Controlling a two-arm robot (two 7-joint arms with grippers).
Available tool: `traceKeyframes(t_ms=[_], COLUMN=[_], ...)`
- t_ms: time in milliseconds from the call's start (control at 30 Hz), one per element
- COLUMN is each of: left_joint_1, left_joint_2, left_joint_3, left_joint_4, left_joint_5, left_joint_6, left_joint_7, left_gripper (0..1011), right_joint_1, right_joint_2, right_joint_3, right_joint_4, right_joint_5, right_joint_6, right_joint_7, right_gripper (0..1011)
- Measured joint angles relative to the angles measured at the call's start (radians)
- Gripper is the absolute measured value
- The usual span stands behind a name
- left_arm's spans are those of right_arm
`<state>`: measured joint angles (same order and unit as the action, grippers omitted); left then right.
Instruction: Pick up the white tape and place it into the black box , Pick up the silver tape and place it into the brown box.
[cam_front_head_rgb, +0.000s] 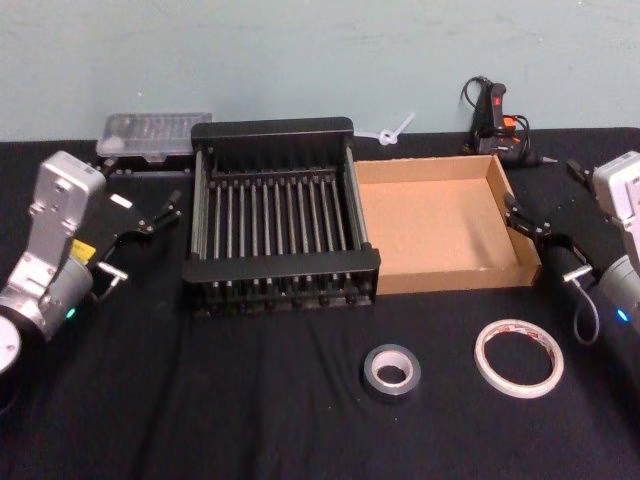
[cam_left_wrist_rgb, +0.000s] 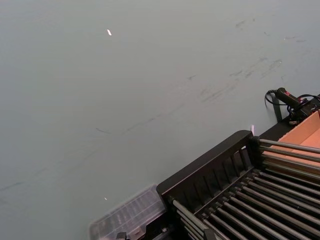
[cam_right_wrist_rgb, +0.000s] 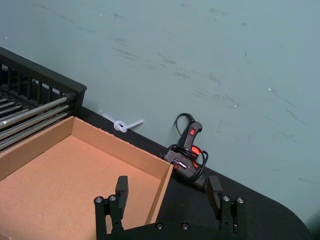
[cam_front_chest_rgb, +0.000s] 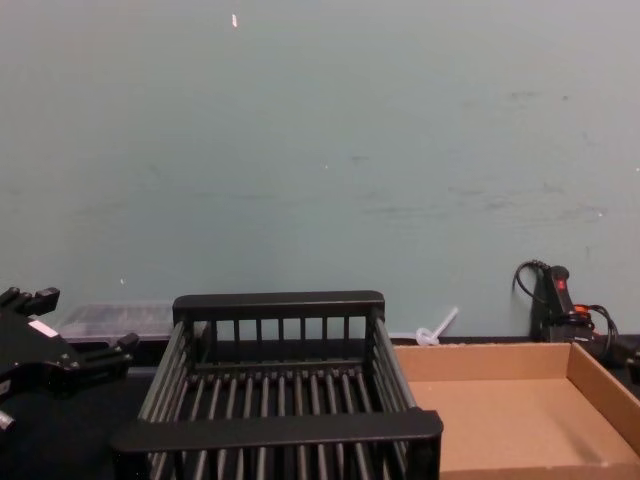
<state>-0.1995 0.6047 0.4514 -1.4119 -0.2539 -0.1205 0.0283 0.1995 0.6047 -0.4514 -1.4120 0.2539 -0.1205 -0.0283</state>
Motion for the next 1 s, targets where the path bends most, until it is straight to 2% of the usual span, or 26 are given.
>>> traceKeyframes(t_ms=[1000], left_joint_1=[0.0], left_joint_2=[0.0], left_joint_3=[0.0], left_joint_4=[0.0], left_joint_5=[0.0], left_joint_6=[0.0], left_joint_7=[0.0], left_gripper=[1002], right_joint_1=[0.0], right_joint_2=[0.0], right_joint_3=[0.0], right_joint_4=[0.0], right_joint_5=[0.0], right_joint_6=[0.0], right_joint_7=[0.0], right_gripper=[1002])
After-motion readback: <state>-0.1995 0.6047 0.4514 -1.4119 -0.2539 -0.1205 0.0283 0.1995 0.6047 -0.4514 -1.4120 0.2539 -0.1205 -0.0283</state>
